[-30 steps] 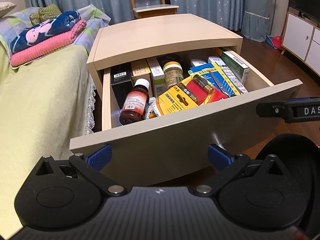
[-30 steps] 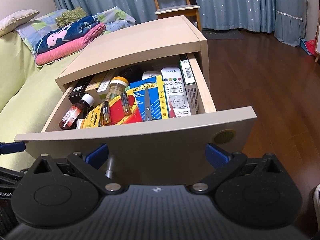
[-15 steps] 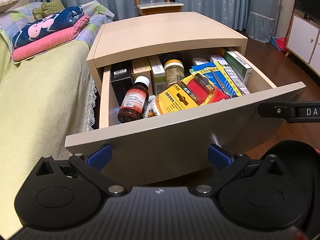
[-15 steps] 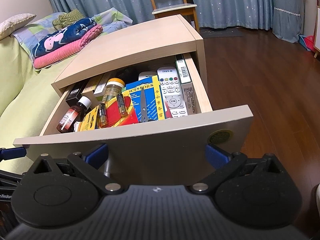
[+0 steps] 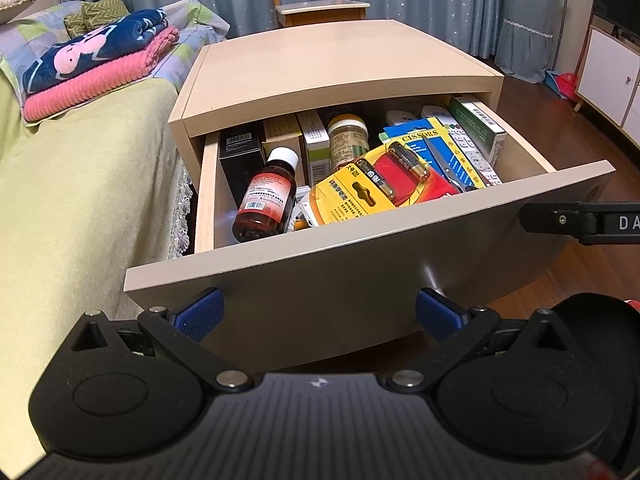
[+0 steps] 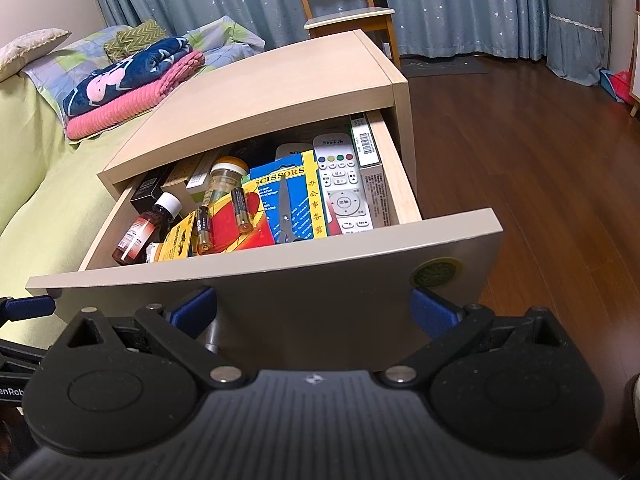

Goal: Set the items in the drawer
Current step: 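Press the right gripper against the drawer front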

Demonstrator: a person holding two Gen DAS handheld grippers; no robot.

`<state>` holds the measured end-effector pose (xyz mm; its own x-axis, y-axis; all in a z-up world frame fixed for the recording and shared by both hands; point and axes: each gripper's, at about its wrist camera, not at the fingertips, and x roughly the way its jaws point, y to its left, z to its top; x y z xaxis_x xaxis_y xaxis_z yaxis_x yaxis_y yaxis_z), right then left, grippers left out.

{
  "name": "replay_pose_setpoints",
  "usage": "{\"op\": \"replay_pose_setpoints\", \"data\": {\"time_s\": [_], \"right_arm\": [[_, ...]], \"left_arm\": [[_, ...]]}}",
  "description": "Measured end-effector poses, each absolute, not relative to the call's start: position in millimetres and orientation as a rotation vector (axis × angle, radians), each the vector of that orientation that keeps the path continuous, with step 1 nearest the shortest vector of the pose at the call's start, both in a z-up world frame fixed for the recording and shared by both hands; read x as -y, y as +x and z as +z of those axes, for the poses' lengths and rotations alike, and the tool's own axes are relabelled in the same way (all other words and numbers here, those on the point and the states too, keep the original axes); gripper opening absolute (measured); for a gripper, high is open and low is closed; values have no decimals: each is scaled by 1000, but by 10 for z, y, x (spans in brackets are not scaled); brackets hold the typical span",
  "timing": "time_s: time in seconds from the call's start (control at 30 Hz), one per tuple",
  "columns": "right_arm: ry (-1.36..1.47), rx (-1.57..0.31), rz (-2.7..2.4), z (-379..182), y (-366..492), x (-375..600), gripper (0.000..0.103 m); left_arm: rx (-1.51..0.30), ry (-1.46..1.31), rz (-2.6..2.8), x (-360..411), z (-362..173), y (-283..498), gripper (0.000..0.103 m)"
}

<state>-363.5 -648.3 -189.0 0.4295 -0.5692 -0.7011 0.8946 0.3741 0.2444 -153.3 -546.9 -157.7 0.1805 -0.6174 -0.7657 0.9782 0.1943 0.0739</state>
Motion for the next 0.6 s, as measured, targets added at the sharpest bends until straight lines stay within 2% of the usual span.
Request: {"op": "replay_pose_setpoints", "data": {"time_s": [0.6], "right_arm": [[673,-568,-993,-1945,-3669,6533,102]], "left_arm": [[-691,667,-1216,5548,-1607,-1569,102]]}}
